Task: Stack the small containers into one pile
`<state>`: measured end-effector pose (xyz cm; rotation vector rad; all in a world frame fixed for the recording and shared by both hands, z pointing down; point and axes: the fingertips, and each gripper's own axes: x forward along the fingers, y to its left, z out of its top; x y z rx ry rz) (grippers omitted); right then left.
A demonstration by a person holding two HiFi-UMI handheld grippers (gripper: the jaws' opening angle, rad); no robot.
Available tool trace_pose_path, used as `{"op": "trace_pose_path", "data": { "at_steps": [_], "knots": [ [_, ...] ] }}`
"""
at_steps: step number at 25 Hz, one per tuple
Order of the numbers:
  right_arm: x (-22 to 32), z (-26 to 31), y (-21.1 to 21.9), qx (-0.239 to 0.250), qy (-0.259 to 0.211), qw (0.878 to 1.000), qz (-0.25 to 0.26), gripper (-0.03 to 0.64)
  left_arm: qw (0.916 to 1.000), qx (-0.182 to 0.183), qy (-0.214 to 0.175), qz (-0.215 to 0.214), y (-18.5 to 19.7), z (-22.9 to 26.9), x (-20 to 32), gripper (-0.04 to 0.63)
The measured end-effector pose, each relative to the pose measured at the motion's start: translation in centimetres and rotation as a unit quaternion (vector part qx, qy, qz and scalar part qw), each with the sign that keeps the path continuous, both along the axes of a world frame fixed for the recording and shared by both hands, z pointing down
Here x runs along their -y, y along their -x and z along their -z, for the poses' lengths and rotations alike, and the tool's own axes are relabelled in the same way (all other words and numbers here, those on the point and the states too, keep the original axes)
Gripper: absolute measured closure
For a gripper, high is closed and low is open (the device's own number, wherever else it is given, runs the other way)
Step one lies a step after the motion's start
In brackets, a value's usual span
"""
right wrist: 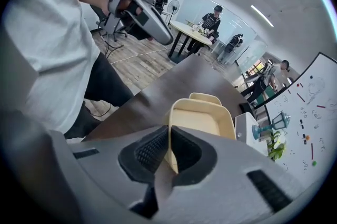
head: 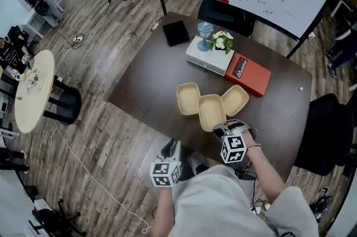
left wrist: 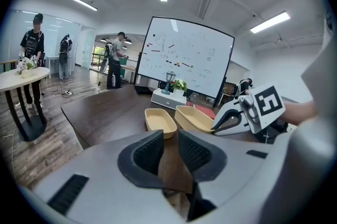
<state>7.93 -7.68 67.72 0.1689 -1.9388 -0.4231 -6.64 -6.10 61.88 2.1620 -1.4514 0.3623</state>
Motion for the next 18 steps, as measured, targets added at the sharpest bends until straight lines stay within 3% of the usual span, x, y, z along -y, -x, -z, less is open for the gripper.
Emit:
{"op": "trace_pose_path", "data": {
  "at_steps": [5, 18],
  "knots": [
    [3.0, 0.7, 1.8, 0.026, -0.003, 1.000, -0.009, 0.597, 0.9998, -0.003, -0.005, 0.017, 1.2, 0.5, 0.2, 0.515],
    [7.7, 0.1, 6.4, 0.013, -0.031, 0.999, 0.029, 0.597, 0.9987, -0.005, -0.001, 0.052, 4.5, 0.4, 0.2, 0.518]
  ]
}}
